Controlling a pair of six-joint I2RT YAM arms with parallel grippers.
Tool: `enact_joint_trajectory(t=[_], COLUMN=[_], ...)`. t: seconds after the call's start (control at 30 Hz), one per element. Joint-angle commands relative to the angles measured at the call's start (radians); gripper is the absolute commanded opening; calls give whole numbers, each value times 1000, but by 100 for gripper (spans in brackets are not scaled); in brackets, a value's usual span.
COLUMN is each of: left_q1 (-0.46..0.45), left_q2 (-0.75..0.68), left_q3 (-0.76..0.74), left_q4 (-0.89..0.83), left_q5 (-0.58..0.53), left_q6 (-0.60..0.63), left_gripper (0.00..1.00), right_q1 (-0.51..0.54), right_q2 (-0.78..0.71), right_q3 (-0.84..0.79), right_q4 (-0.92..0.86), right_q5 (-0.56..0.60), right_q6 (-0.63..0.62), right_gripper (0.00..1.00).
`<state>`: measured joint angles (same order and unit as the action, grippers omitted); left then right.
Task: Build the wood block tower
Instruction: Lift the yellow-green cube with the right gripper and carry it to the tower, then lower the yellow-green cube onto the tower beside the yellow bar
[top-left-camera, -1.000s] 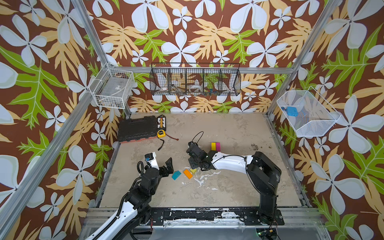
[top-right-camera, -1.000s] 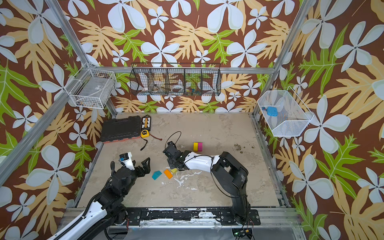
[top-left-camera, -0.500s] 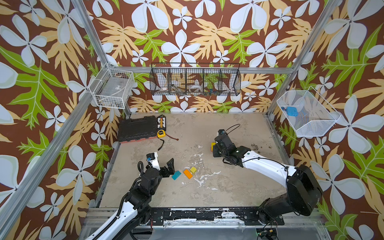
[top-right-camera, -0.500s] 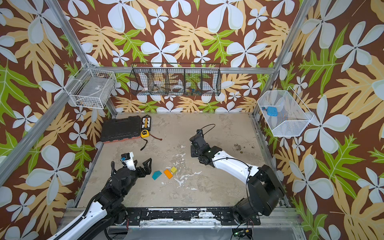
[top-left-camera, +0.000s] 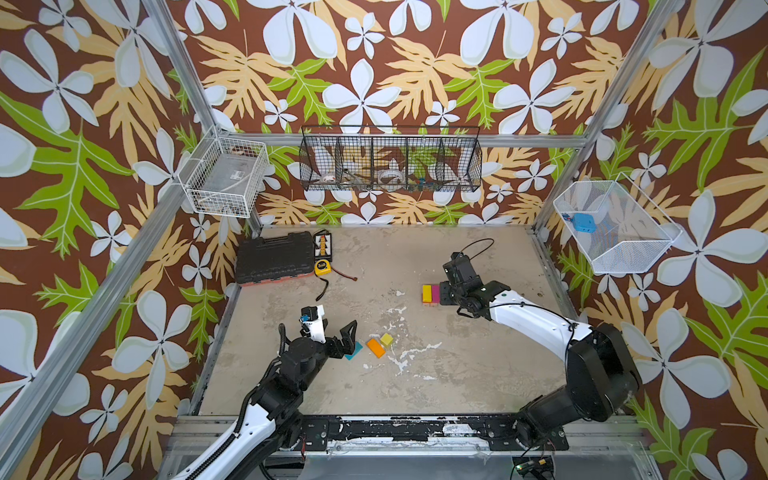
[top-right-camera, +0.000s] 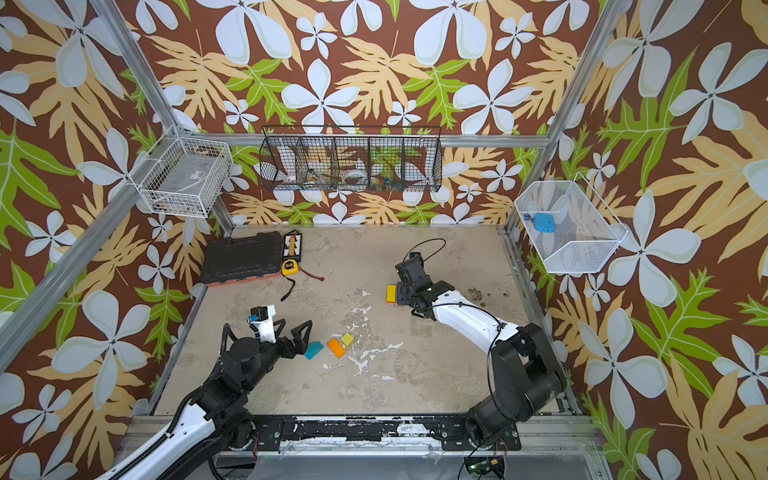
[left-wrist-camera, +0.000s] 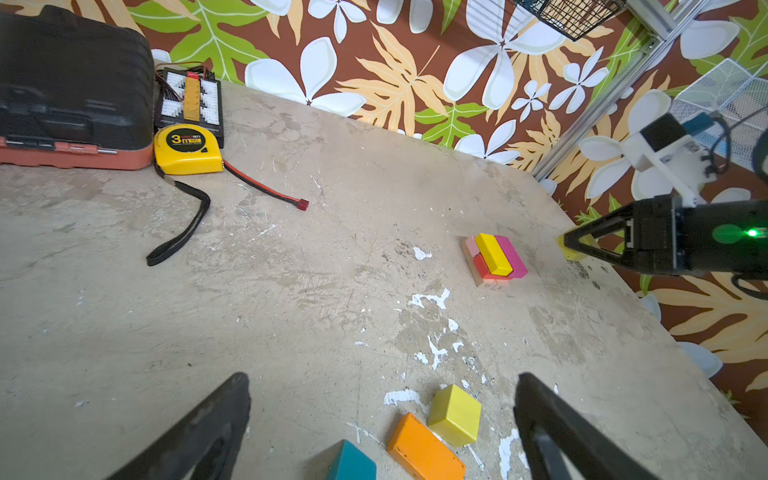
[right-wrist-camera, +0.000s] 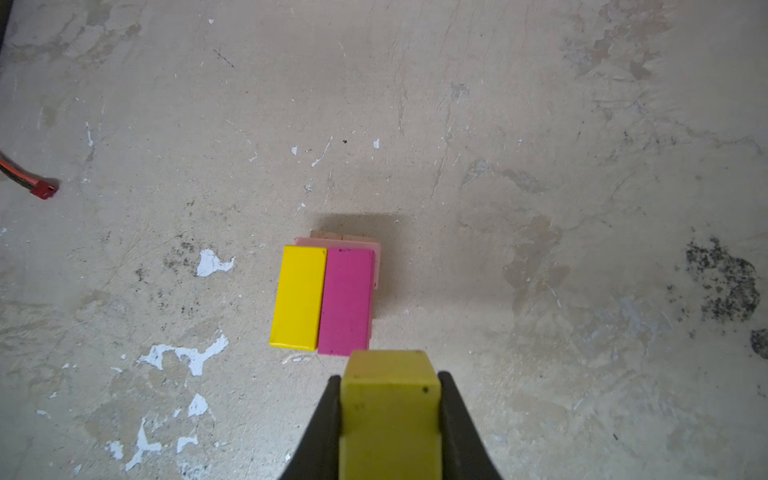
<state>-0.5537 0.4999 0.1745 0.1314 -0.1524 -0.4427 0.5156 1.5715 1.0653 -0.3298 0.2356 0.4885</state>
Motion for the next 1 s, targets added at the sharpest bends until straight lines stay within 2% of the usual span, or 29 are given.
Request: enact_joint_trajectory(t=[0.0, 0.43, 0.97], left_q1=[0, 0, 0], left_q2=[8, 27, 32], left_q3=[-1, 1, 2], left_q4=[42, 47, 50], left_q5=[24, 20, 22], left_q6=[8, 7, 7], left_gripper=[100, 100, 100], right_q1=[-2, -6, -6], right_q2=[36, 111, 176], right_q3=[28, 95, 131], right_q4=[-29, -18, -21], right_q5=[29, -54, -87], right_q6=[-38, -28, -11], right_gripper=[14, 14, 16])
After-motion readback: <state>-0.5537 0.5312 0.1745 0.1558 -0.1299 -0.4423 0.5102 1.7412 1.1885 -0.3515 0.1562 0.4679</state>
